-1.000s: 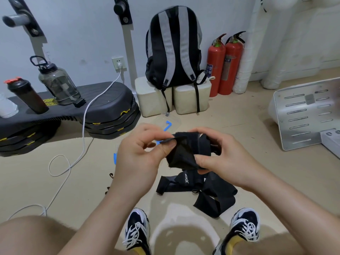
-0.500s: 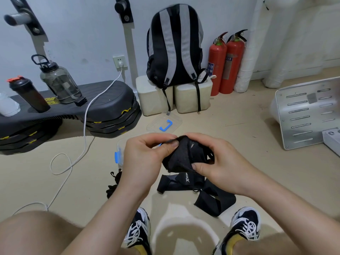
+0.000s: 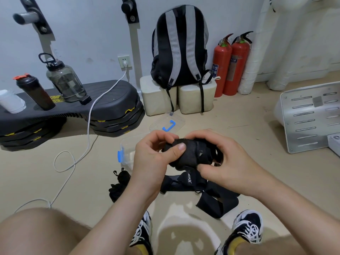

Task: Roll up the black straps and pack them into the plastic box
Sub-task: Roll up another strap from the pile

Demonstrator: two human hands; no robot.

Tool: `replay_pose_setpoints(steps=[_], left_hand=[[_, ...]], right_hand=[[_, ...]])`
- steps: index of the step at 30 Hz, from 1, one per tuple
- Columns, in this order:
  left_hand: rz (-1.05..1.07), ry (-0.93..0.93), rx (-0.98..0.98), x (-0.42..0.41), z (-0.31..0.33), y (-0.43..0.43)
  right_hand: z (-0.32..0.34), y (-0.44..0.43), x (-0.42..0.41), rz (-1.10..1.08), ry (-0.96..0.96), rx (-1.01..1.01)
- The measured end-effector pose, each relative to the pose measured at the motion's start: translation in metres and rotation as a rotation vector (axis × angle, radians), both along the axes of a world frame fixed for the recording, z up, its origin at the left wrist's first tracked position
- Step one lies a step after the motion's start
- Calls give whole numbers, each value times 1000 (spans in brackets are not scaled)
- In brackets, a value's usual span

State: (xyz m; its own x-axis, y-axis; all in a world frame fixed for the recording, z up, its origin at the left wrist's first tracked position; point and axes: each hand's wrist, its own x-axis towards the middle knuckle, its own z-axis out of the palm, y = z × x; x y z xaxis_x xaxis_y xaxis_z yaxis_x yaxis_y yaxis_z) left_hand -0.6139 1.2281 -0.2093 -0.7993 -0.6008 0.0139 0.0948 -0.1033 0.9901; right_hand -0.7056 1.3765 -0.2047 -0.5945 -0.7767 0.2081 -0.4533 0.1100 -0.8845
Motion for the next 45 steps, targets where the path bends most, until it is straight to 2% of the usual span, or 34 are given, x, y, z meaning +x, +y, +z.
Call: replay_pose_setpoints(steps=[3,5,10,14,15,18,20,27,30,33,38,40,42,45], left_hand=[[20,21,-71,0,-2,2],[22,54,-108,0,-1,5],[76,88,-73,-2,3,2],[87,-31,-150,-4,-1,3],[68,-71,-146,-3,-2,2],[-193,-114,100,2,2,-1],[-292,-99,81,4,2,-3],[-94,-7,-152,4,3,0],[-9,49,-246,4,3,5],[23,88,-289,5,3,7],[87,-5,-156,0,4,3],[146,-20,-115,-3,5,5],[178,-15,31,-5,11,4],[57,-16,190,-6,15,-4]], right_hand=[[5,-3,3,-73,-136,-39],[6,-5,4,-134,-154,-42],[3,-7,0,-135,-324,43],[0,-11,2,-97,-380,-19],[0,-11,2,-89,-385,-41],[1,-10,1,-52,-403,-105],[1,-10,0,-14,-478,-162],[-1,-15,6,80,-637,-271],[-7,-19,8,20,-674,-195],[-6,-22,8,57,-690,-166],[-3,-29,16,-37,-469,-83],[0,-31,16,5,-542,-43],[8,-30,11,39,-693,-119],[16,-28,3,104,-942,-203]])
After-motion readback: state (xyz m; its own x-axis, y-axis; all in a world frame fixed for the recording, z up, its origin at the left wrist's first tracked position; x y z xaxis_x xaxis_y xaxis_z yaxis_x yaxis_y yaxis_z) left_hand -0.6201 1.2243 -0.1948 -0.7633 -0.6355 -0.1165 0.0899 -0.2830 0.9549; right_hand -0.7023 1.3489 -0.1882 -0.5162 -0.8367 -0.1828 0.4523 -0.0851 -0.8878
